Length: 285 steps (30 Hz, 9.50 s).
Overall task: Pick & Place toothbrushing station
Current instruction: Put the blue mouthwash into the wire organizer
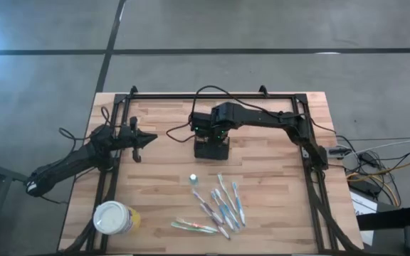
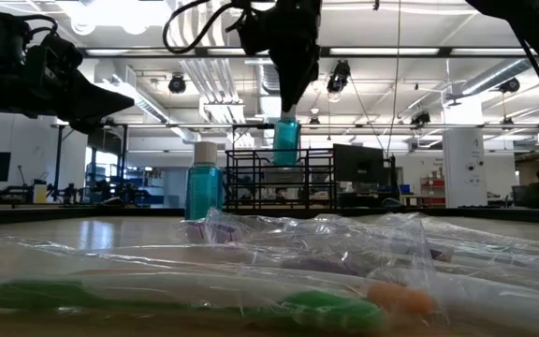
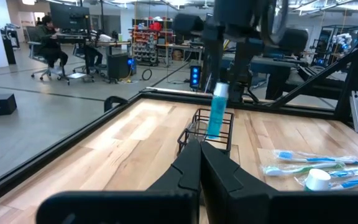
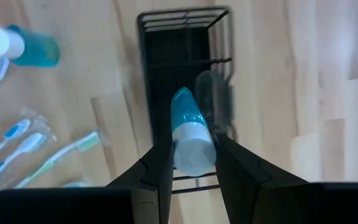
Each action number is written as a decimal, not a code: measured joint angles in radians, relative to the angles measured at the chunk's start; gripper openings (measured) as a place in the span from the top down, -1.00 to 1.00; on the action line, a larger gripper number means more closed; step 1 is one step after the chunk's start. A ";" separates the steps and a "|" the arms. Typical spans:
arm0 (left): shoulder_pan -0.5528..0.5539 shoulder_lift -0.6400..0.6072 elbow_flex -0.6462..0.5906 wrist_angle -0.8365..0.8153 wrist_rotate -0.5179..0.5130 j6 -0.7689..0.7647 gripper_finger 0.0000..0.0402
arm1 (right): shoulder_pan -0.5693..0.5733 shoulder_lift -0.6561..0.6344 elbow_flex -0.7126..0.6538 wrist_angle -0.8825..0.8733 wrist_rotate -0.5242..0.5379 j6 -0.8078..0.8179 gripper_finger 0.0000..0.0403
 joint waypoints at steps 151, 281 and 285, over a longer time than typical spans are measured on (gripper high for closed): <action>0.000 0.050 0.000 -0.007 0.000 0.033 0.97 | -0.011 0.002 -0.244 0.216 -0.037 -0.010 0.21; -0.508 0.816 0.709 -0.327 -0.261 0.045 0.91 | 0.036 -1.897 -2.211 1.841 0.157 -0.165 0.96; -0.586 0.981 0.850 -0.377 -0.293 0.045 0.78 | 0.036 -1.885 -2.211 1.842 0.157 -0.176 0.96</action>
